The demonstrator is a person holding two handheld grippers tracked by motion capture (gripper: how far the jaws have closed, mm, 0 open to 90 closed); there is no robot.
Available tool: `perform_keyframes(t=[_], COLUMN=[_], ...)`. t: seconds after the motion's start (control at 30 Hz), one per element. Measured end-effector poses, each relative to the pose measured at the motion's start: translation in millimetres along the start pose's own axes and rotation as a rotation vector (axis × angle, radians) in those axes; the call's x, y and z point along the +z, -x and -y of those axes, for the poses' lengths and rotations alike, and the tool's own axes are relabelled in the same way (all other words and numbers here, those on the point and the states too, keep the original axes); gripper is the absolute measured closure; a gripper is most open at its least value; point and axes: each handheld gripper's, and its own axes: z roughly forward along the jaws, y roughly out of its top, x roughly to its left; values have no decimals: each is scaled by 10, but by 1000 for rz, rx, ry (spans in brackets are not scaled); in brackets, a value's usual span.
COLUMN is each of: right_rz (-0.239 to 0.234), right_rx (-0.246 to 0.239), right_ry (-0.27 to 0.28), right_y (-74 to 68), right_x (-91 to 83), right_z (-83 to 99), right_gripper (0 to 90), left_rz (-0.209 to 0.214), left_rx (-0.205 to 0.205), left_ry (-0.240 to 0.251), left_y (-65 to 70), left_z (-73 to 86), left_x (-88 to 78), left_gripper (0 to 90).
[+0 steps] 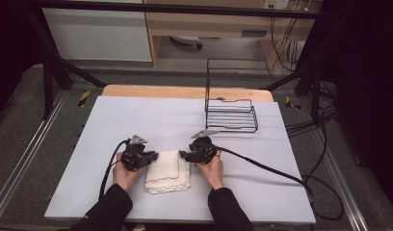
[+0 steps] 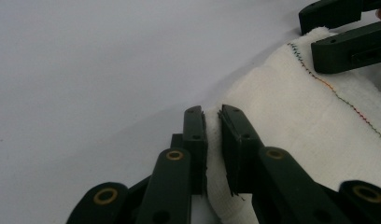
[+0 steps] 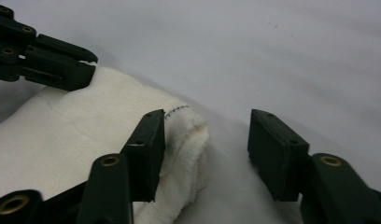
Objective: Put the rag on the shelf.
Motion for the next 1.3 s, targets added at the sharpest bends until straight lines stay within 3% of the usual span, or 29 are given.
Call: perform_keyframes(t=[0.23,0.47,0.57,0.87,1.3], right_rz=[-18,-57,-62,-37,-45], right_rx=[-27,44,51,22,-21], right_ry=[-40,-54,-58,-25,84], right_y=[-92,-105,-103,-144,-273], right_x=[15,28,28,3,-236], right_z=[-19,-19,-22,3,-42], right_gripper=[644,775,803,826,827], left_rz=[-3,3,2,-2,18], left_rx=[10,10,6,-13,-24], left_ry=[0,-3,-5,18,154], left_y=[5,-2,-3,-1,23], left_z=[0,-3,-5,-8,-47], left_x=[-1,-2,-3,-34,-282], left_gripper=[795,795,796,822,825])
